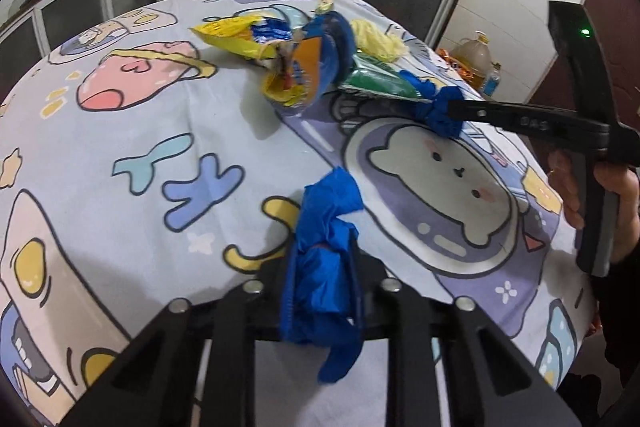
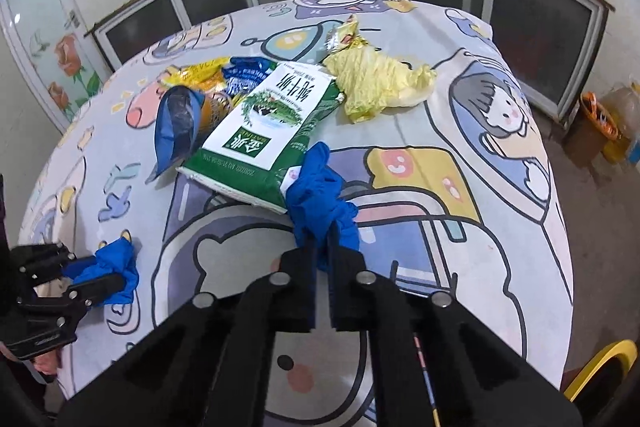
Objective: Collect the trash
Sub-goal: 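Grasp a blue glove with the left tool while the right tool grasps another blue glove, then carry both blue gloves over the bin and open both tools to drop them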
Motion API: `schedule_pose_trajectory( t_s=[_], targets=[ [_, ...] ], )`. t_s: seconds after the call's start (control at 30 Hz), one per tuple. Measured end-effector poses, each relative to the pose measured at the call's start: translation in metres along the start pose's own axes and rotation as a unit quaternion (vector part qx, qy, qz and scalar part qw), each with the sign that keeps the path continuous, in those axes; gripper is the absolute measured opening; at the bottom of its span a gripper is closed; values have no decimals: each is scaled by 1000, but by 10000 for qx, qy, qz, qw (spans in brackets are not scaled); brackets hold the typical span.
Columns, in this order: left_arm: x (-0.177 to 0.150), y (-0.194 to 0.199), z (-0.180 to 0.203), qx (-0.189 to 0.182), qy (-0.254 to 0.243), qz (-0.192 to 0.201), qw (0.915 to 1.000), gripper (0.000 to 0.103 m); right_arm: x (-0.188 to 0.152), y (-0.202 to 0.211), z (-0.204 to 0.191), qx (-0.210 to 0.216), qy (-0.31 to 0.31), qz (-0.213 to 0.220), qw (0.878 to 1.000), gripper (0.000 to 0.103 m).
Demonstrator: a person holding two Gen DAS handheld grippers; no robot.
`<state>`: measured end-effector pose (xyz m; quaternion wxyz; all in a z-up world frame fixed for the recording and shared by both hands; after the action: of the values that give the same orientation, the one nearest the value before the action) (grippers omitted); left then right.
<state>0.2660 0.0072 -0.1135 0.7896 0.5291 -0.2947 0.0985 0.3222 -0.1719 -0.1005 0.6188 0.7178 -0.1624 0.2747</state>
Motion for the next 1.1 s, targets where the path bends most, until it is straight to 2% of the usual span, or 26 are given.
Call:
schedule_pose_trajectory(
  t_s=[0.3, 0.47, 0.8, 1.1],
  targets=[
    [1, 35, 21, -48, -107, 334, 9994, 17, -5, 39, 9, 663, -406, 106, 9969, 3],
    [3, 57, 44, -58, -203, 558, 9982, 17, -11, 70, 12, 826, -494, 289, 9949, 3],
    [4, 83, 91, -131, -400, 884, 9952, 17, -40, 117, 29, 751, -591, 524, 9940, 3],
    [5, 92, 144, -346, -790, 955, 9917, 17, -75, 145, 66, 581, -930, 645, 9919, 3]
  ],
)
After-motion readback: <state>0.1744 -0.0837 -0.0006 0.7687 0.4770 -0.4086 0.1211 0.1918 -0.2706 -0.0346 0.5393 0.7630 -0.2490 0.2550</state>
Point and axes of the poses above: each gripper's, at about its wrist camera, not at the fingertips, and y roughly against the way its jaws point, z to its right, x to its top, the point moved 5 cm from there along -y, roughly the way its jaws point, and after that the axes turned 7 degrees about -x, right-handed, at the moved point
